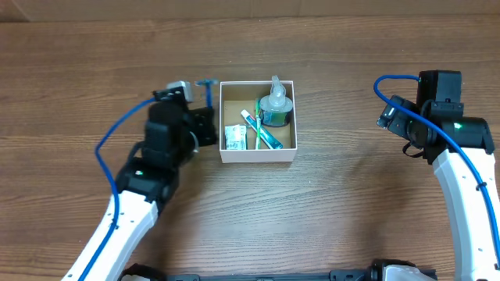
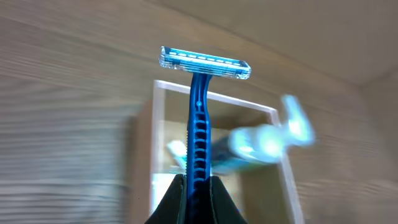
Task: Pack container
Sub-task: 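Carry the razor into the box, release it, and withdraw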
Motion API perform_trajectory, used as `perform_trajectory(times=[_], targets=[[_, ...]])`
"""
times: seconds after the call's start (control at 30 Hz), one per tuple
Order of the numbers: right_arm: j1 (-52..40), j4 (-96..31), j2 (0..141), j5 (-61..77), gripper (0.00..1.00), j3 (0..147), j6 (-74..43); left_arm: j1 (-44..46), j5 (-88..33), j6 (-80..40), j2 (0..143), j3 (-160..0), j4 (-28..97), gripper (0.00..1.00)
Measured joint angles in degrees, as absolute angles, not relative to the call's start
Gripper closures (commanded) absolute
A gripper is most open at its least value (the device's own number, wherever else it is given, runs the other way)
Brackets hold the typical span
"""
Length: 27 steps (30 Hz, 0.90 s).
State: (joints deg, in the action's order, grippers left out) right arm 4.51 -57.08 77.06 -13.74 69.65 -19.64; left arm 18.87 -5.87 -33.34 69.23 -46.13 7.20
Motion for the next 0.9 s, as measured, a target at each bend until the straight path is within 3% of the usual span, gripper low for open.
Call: perform_trajectory(times=[0.1,0.27,0.53,0.57,0.6,0.7,0.77,0.9], targets=[[4.51,-57.08,77.06,-13.74,0.0,69.65,-19.66,24.67,-4.58,-36.84,69.78,-46.13,5.76,0.95],[4.51,-57.06,77.06,-13.74,0.0,69.65,-19.64,30.41,1.04,-39.7,74.37,-46.13,4.19,0.87],[4.51,-57.04,77.06,-13.76,0.0,69.65,-19.64,31.16,3.33,-40.56,82.67,-46.13,-3.14,0.82],[4.51,-57.06,77.06,-13.74,0.0,69.65,-19.64,31.16,3.4,-40.56,83.0,-46.13,-4.01,0.64],[4.51,-57.06,77.06,-13.74,0.0,69.65,-19.64,31.16,3.53,-40.56,83.13,-46.13,-4.99,0.38],[4.51,-57.08,77.06,-13.76,0.0,69.65,-19.62,31.16,3.73,-40.56,83.13,-46.13,-7.49,0.1],[4.51,-57.12,77.06,-13.74,0.0,69.65,-19.64,31.16,3.75,-40.58,83.13,-46.13,-9.67,0.0],[4.51,-57.06,77.06,-13.72,0.0,69.65,-19.62,30.61,4.05,-37.71,82.81,-46.13,-11.2,0.0]])
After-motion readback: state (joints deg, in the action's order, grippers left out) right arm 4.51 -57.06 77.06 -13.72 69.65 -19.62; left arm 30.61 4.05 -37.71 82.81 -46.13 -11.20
